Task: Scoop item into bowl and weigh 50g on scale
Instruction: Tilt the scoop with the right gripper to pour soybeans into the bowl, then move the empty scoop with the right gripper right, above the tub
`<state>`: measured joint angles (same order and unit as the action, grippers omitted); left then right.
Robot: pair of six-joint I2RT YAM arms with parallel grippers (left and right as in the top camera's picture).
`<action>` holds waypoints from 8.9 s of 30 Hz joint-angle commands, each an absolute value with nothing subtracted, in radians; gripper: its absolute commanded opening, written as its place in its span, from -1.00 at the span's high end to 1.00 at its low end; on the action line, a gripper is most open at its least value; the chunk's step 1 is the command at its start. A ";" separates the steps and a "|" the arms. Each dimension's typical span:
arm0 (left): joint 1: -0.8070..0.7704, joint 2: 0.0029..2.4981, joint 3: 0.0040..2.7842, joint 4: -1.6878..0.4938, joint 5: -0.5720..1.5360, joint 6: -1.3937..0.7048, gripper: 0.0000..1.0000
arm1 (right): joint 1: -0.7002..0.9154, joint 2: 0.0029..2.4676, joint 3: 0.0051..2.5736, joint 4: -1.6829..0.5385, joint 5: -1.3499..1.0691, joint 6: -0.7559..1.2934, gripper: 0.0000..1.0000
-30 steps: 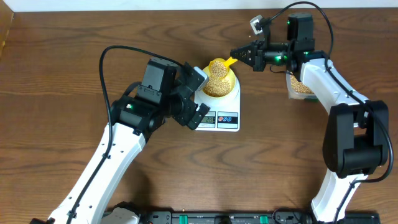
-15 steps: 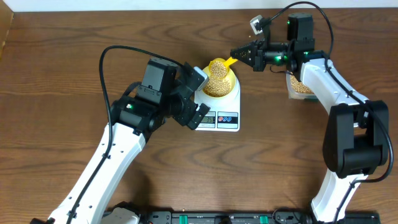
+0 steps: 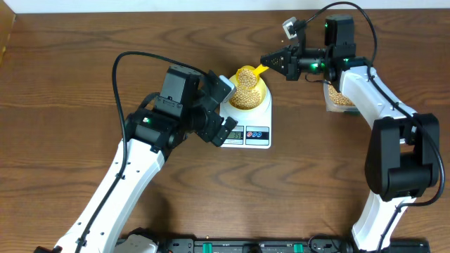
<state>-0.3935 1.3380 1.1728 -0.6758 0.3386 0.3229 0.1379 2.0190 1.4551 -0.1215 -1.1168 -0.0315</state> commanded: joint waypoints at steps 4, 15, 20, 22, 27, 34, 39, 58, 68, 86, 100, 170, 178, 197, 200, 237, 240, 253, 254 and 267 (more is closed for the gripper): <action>-0.391 1.346 1.166 -0.677 0.348 0.340 -0.95 | 0.146 2.029 1.450 -0.119 -1.124 -0.139 0.98; -0.391 1.346 1.166 -0.677 0.348 0.340 -0.95 | 0.146 2.029 1.450 -0.123 -1.124 -0.199 0.98; -0.391 1.346 1.166 -0.677 0.348 0.340 -0.95 | 0.146 2.029 1.450 -0.123 -1.124 -0.146 0.98; -0.391 1.346 1.166 -0.677 0.348 0.340 -0.95 | 0.146 2.029 1.450 -0.123 -1.124 -0.101 0.98; -0.391 1.346 1.166 -0.677 0.348 0.340 -0.95 | 0.146 2.029 1.450 -0.123 -1.124 -0.049 0.98; -0.391 1.346 1.166 -0.677 0.348 0.340 -0.95 | 0.146 2.029 1.450 -0.123 -1.124 -0.049 0.98; -0.391 1.346 1.166 -0.677 0.348 0.340 -0.95 | 0.146 2.029 1.450 -0.123 -1.124 -0.049 0.98; -0.391 1.346 1.166 -0.677 0.348 0.340 -0.95 | 0.146 2.029 1.450 -0.123 -1.124 -0.049 0.98; -0.391 1.346 1.166 -0.677 0.348 0.340 -0.95 | 0.146 2.029 1.450 -0.123 -1.105 -0.050 0.98; -0.391 1.346 1.166 -0.677 0.348 0.340 -0.95 | 0.146 2.029 1.450 -0.130 -1.116 -0.171 0.98; -0.391 1.346 1.166 -0.677 0.348 0.340 -0.95 | 0.152 2.029 1.450 -0.160 -1.136 -0.199 0.98; -0.391 1.346 1.166 -0.677 0.348 0.340 -0.95 | 0.158 2.029 1.450 -0.139 -1.203 -0.207 0.98; -0.391 1.346 1.166 -0.677 0.348 0.340 -0.95 | 0.159 2.029 1.450 -0.139 -1.203 -0.207 0.98; -0.391 1.346 1.166 -0.677 0.348 0.340 -0.95 | 0.159 2.029 1.450 -0.143 -1.203 -0.202 0.98; -0.391 1.346 1.166 -0.677 0.348 0.340 -0.95 | 0.159 2.029 1.450 -0.143 -1.203 -0.167 0.98; -0.391 1.346 1.166 -0.677 0.348 0.340 -0.95 | -0.228 2.020 1.450 0.201 -1.370 0.617 0.97; -0.391 1.346 1.166 -0.677 0.348 0.340 -0.95 | -0.280 2.020 1.450 0.202 -1.396 0.616 0.97; -0.391 1.346 1.166 -0.677 0.348 0.340 -0.95 | -0.403 2.020 1.450 0.210 -1.384 0.605 0.98; -0.391 1.346 1.166 -0.677 0.348 0.340 -0.95 | -0.407 2.020 1.450 0.210 -1.377 0.605 0.97; -0.391 1.346 1.166 -0.677 0.348 0.340 -0.95 | -0.414 2.019 1.450 0.181 -1.284 0.606 0.98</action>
